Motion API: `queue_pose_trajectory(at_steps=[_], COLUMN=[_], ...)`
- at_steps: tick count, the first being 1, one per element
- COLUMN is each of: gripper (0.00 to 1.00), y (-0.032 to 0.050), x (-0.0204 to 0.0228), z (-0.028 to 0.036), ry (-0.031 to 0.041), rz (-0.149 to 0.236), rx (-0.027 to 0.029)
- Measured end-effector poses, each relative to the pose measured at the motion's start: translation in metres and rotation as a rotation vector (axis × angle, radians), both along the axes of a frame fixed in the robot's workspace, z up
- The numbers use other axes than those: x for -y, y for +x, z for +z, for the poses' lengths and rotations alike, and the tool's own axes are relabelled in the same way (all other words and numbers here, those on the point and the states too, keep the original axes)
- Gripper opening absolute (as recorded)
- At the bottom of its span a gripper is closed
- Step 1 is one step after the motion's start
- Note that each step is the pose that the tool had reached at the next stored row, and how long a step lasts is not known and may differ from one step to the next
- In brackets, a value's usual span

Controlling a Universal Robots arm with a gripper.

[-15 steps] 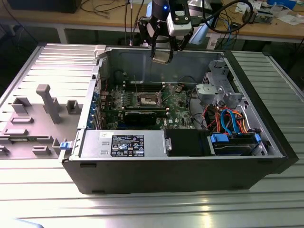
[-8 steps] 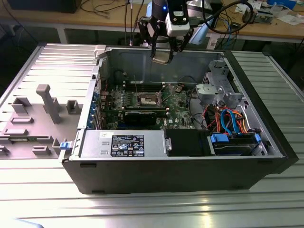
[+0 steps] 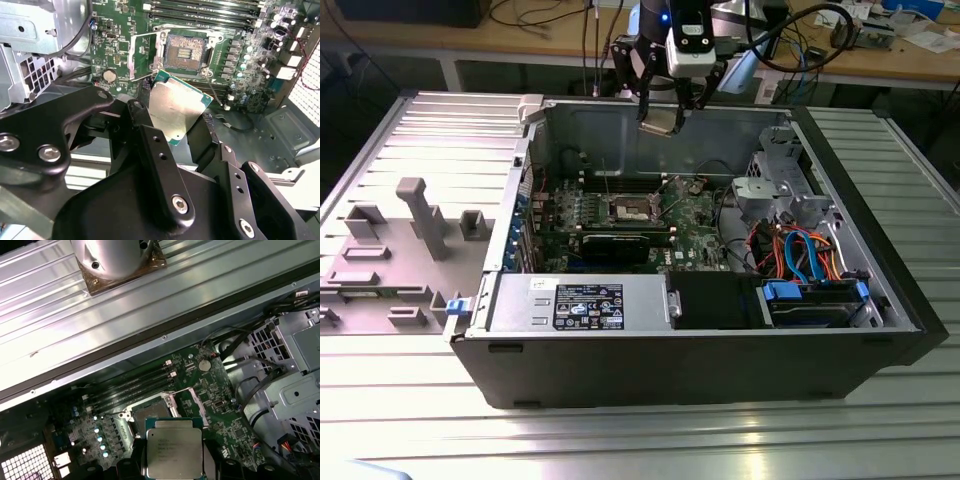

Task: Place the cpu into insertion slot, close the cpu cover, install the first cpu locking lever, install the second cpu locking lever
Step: 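Place the cpu into insertion slot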

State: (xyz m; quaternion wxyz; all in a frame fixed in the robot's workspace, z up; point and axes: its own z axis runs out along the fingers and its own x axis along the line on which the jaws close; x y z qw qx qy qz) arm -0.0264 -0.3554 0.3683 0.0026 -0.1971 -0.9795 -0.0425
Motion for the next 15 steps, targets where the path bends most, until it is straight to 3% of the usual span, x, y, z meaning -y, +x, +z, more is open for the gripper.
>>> queue_pose_trajectory(at_steps=[7,9,15], gripper=[0.54,0.54,0.54], y=[-0.0004,-0.0006,-0.0009], x=[0.0,0.0,0.0], z=[-0.0009,-0.0016,-0.0029], ry=[-0.0023,-0.0022,-0.0022], rz=[-0.037,-0.07,-0.104], rx=[0.0,-0.0001,0.0])
